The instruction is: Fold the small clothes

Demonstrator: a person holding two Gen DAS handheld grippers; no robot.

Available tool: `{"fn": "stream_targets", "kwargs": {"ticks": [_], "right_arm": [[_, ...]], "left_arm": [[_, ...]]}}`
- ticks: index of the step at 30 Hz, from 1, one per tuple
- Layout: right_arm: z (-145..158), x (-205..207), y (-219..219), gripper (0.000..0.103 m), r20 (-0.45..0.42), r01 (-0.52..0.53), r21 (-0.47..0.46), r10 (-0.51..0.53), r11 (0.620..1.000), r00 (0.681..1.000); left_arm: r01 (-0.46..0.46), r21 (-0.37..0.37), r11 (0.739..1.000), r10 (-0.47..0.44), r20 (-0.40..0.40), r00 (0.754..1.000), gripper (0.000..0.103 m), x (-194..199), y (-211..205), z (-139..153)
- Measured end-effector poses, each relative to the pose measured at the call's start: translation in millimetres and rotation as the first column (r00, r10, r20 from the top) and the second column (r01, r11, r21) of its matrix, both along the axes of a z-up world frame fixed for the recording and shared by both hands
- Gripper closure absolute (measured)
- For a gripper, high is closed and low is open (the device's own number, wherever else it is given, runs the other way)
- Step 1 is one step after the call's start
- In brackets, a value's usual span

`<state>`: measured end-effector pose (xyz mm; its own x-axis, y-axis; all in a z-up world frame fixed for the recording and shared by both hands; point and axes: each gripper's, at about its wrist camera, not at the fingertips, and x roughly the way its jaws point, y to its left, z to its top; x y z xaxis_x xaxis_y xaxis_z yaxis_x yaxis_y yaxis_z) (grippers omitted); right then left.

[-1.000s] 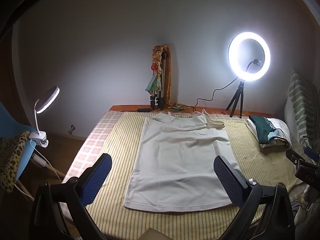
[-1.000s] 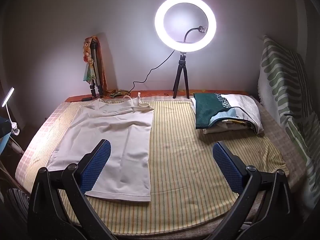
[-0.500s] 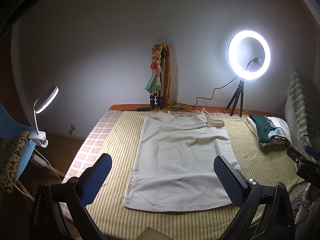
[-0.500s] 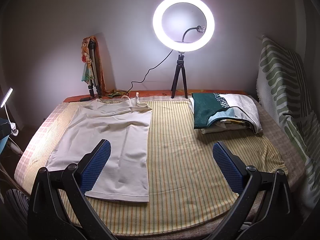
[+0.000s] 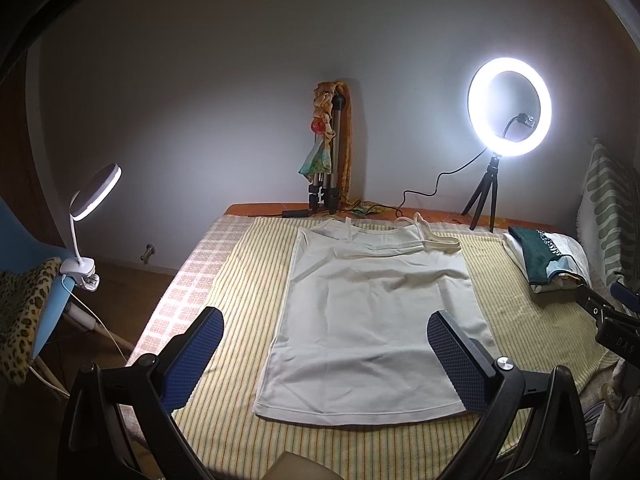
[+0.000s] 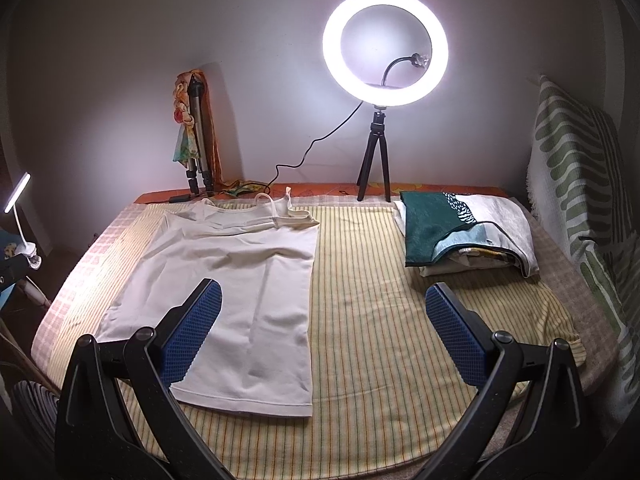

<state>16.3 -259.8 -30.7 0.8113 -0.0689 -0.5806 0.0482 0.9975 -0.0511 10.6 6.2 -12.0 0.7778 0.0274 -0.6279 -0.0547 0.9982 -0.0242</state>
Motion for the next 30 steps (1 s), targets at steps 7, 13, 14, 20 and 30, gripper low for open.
{"fn": "stream_targets", "kwargs": {"ticks": [7, 13, 14, 20, 30], "right_arm": [[3, 26, 14, 0.0, 0.014, -0.082, 0.018, 0.082, 0.996, 0.997], [3, 75, 34, 0.013, -0.005, -0.206, 0.04, 0.206, 0.978, 0.978], [0, 85, 38, 0.015, -0.024, -0.236, 0.057, 0.238, 0.97, 0.971], [-18, 138, 78, 0.028, -0.107, -0.366, 0.062, 0.371, 0.928, 0.922], [-55, 229, 147, 0.055, -0.25, -0.464, 0.202, 0.504, 0.862, 0.827]], "left_arm": [[0.012, -0.076, 0.997, -0.017, -0.061, 0.998, 0.002, 11, 16, -15], [0.051, -0.226, 0.973, -0.063, -0.044, 0.997, 0.014, 10, 42, -36], [0.044, -0.209, 0.977, -0.056, -0.049, 0.997, 0.019, 10, 44, -39], [0.002, -0.196, 0.981, -0.028, -0.133, 0.991, 0.038, 11, 65, -67], [-0.059, -0.278, 0.959, -0.017, -0.265, 0.964, 0.062, 17, 94, -123]]}}
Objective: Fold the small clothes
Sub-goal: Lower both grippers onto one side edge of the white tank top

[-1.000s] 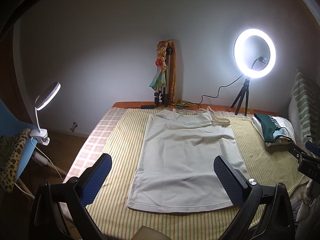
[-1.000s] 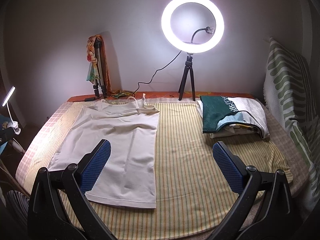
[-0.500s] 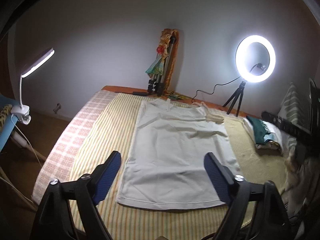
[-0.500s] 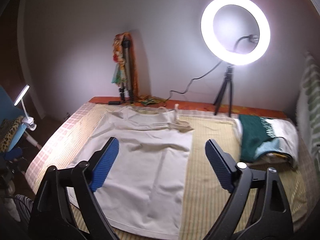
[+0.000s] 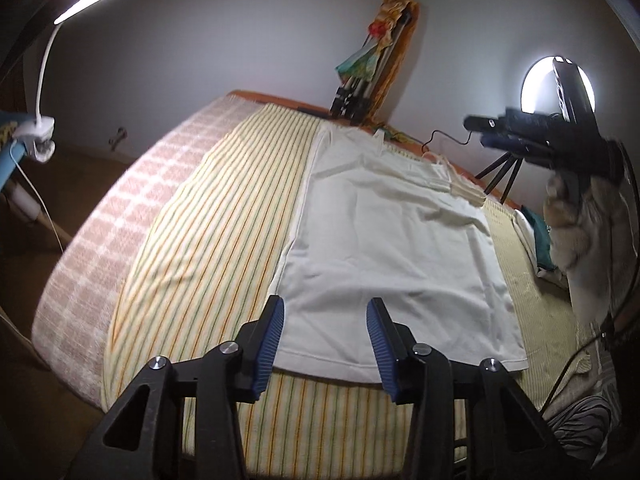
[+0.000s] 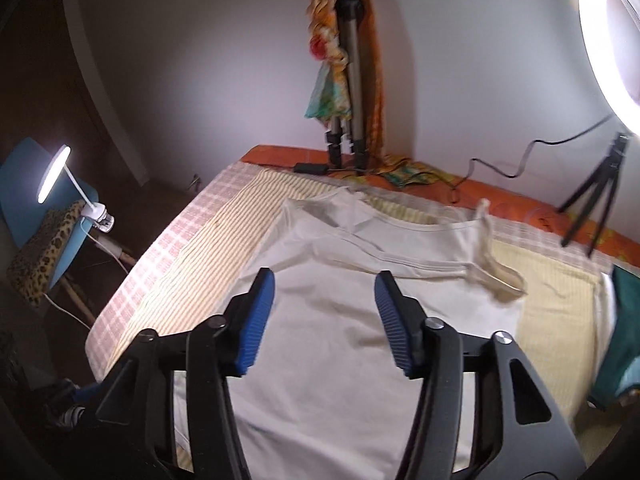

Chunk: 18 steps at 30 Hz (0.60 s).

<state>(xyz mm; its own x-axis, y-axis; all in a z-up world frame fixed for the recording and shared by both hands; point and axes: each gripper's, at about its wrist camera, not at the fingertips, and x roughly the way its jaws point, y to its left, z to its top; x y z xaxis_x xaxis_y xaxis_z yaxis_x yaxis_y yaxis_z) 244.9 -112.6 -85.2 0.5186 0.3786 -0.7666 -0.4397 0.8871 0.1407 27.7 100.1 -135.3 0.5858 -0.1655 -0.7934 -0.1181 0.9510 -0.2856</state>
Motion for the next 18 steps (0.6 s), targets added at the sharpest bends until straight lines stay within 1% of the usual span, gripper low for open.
{"fn": "stream_targets", "kwargs": {"ticks": [1, 4, 7, 8, 11, 14, 17, 18], "right_arm": [[-4, 7, 7, 0.057, -0.012, -0.008, 0.001, 0.008, 1.0, 1.0], [-16, 28, 26, 0.058, -0.054, -0.029, 0.007, 0.029, 1.0, 0.998], [-31, 50, 44, 0.059, -0.119, -0.045, 0.028, 0.048, 0.999, 0.992], [-36, 57, 49, 0.059, -0.138, -0.046, 0.029, 0.05, 0.998, 0.989], [-52, 79, 68, 0.059, -0.182, -0.059, 0.007, 0.059, 0.998, 0.981], [-70, 101, 89, 0.059, -0.221, -0.068, -0.014, 0.063, 0.998, 0.973], [-91, 123, 108, 0.059, -0.303, -0.057, 0.001, 0.054, 0.998, 0.951], [-98, 130, 114, 0.059, -0.327, -0.046, 0.001, 0.043, 0.999, 0.944]], "left_arm": [[-0.003, -0.01, 1.0, 0.003, -0.005, 1.0, 0.062, 2, 3, -6], [-0.008, -0.034, 0.999, 0.007, -0.025, 1.0, 0.064, 7, 7, -21], [-0.002, -0.037, 0.999, 0.0, -0.046, 0.999, 0.065, 11, 9, -33], [0.002, -0.044, 0.999, -0.003, -0.039, 0.999, 0.066, 15, 8, -38], [0.009, -0.051, 0.999, -0.012, -0.053, 0.999, 0.066, 18, 8, -50], [0.009, -0.074, 0.997, -0.014, -0.067, 0.998, 0.067, 21, 10, -60], [0.008, -0.088, 0.996, -0.013, -0.066, 0.998, 0.068, 23, 11, -66], [0.008, -0.091, 0.996, -0.014, -0.061, 0.998, 0.07, 24, 11, -67]]}}
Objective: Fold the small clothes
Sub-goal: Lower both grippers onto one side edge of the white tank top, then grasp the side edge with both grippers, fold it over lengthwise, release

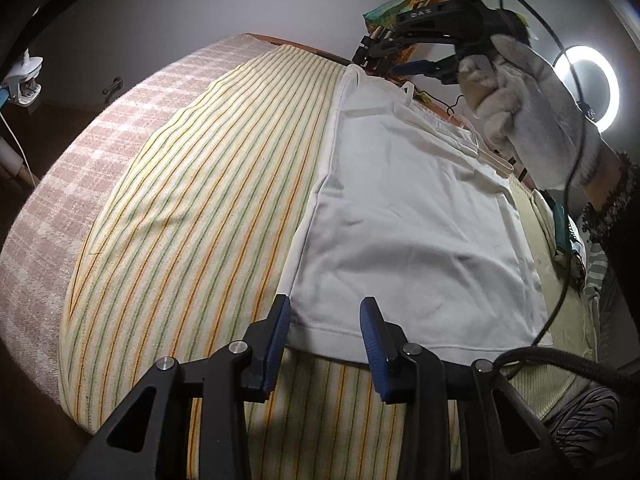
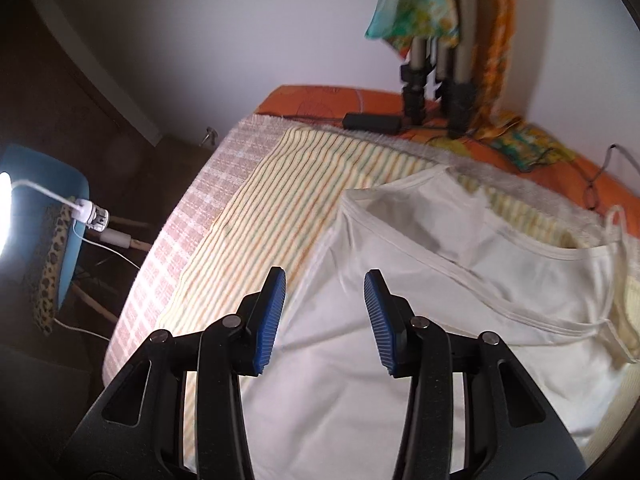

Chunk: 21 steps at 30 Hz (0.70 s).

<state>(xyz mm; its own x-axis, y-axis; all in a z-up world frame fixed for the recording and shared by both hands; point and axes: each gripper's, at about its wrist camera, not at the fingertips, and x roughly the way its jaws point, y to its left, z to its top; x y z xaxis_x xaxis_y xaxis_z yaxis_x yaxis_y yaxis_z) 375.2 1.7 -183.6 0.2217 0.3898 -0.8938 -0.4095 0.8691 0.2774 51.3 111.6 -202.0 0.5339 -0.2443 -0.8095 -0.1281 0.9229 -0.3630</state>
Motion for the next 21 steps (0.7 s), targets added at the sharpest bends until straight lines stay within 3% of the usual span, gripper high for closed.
{"fn": "stream_targets", "kwargs": {"ticks": [2, 9, 14, 17, 19, 20, 21], "right_arm": [[-12, 11, 11, 0.059, -0.022, 0.018, -0.024, -0.019, 1.0, 1.0], [-46, 35, 41, 0.059, -0.056, 0.04, -0.197, -0.052, 0.98, 0.997], [-58, 46, 52, 0.059, -0.061, 0.035, -0.287, -0.054, 0.957, 0.997], [-62, 45, 61, 0.064, -0.041, 0.015, -0.336, -0.03, 0.942, 0.999], [-63, 44, 65, 0.076, -0.019, 0.007, -0.371, -0.015, 0.929, 1.0], [-63, 44, 66, 0.08, -0.015, 0.006, -0.372, -0.013, 0.928, 1.0], [-63, 44, 66, 0.086, -0.016, 0.007, -0.369, -0.014, 0.929, 1.0]], "left_arm": [[0.009, -0.01, 1.0, -0.009, 0.01, 1.0, 0.073, 0, 0, -1], [0.045, -0.118, 0.992, -0.042, 0.023, 0.999, 0.099, 4, 0, -7], [0.065, -0.125, 0.99, -0.057, 0.066, 0.996, 0.103, 2, -4, 0], [0.048, -0.072, 0.996, -0.043, 0.069, 0.997, 0.103, 2, -3, 3], [0.032, -0.015, 0.999, -0.03, 0.07, 0.997, 0.102, -1, -1, 7], [0.025, 0.001, 1.0, -0.025, 0.071, 0.997, 0.094, -3, 2, 8], [0.018, 0.016, 1.0, -0.019, 0.066, 0.998, 0.072, -4, 3, 8]]}}
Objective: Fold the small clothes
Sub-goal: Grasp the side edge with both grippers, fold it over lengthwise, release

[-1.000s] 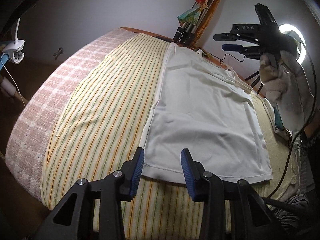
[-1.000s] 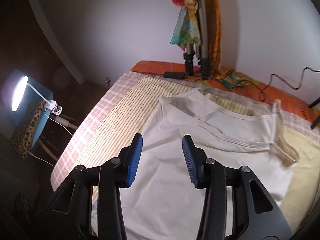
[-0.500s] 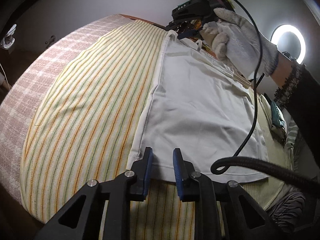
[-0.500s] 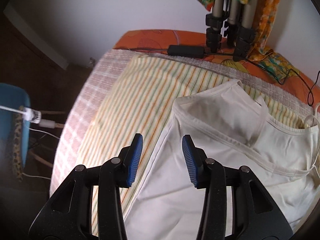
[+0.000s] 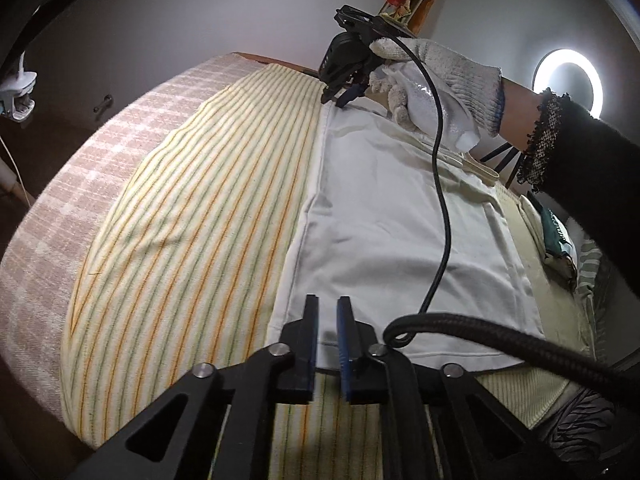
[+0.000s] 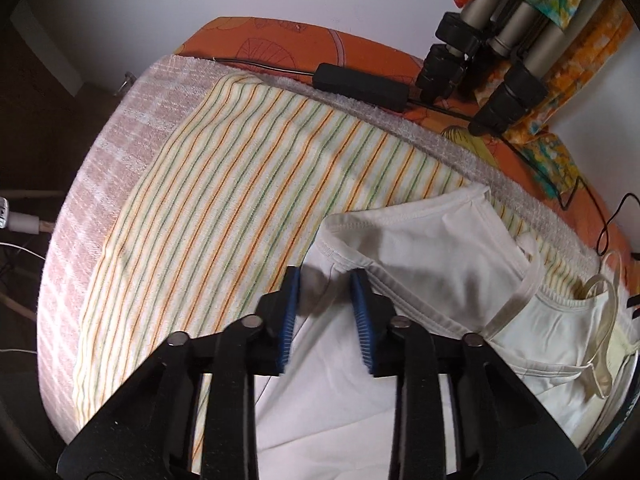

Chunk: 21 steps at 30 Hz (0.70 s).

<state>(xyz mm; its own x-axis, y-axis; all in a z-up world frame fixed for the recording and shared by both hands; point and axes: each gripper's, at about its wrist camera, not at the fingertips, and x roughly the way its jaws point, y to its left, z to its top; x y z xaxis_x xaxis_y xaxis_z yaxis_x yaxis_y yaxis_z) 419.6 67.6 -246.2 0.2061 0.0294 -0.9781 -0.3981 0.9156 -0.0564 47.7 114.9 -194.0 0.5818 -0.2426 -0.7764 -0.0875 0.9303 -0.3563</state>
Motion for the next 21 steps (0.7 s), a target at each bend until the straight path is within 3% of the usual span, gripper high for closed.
{"fn": "stream_targets", "kwargs": {"ticks": [2, 5, 6, 8, 10, 14, 17, 21], "right_arm": [[2, 1, -2, 0.094, -0.006, 0.008, 0.014, -0.008, 1.0, 1.0], [6, 2, -5, 0.096, -0.016, 0.015, 0.048, -0.014, 0.999, 1.0], [6, 5, -6, 0.097, -0.019, 0.014, 0.058, -0.013, 0.998, 1.0], [10, 12, -9, 0.097, -0.025, 0.015, 0.079, -0.013, 0.997, 1.0], [12, 14, -14, 0.098, -0.032, 0.023, 0.103, -0.02, 0.994, 0.999], [10, 10, -12, 0.098, -0.034, 0.02, 0.139, -0.015, 0.99, 0.999], [24, 11, -23, 0.099, -0.024, 0.012, 0.222, -0.007, 0.975, 1.0], [34, 10, -45, 0.099, -0.01, 0.019, 0.27, -0.017, 0.963, 1.0]], "left_arm": [[-0.016, 0.027, 1.0, 0.017, -0.011, 1.0, 0.052, 0, 3, -2], [-0.014, 0.045, 0.999, 0.016, -0.032, 0.999, 0.061, -1, 4, -8], [-0.011, 0.049, 0.999, 0.013, -0.042, 0.999, 0.071, 0, 4, -10], [-0.008, 0.051, 0.999, 0.011, -0.051, 0.999, 0.079, 1, 3, -16], [0.007, 0.04, 0.999, -0.006, -0.042, 0.999, 0.097, 2, 2, -17], [0.019, -0.057, 0.998, -0.018, 0.019, 1.0, 0.1, -5, 5, -8], [0.044, -0.056, 0.997, -0.039, 0.084, 0.996, 0.1, -10, 2, 10], [0.114, -0.042, 0.993, -0.109, 0.11, 0.988, 0.1, -8, -17, 26]]}}
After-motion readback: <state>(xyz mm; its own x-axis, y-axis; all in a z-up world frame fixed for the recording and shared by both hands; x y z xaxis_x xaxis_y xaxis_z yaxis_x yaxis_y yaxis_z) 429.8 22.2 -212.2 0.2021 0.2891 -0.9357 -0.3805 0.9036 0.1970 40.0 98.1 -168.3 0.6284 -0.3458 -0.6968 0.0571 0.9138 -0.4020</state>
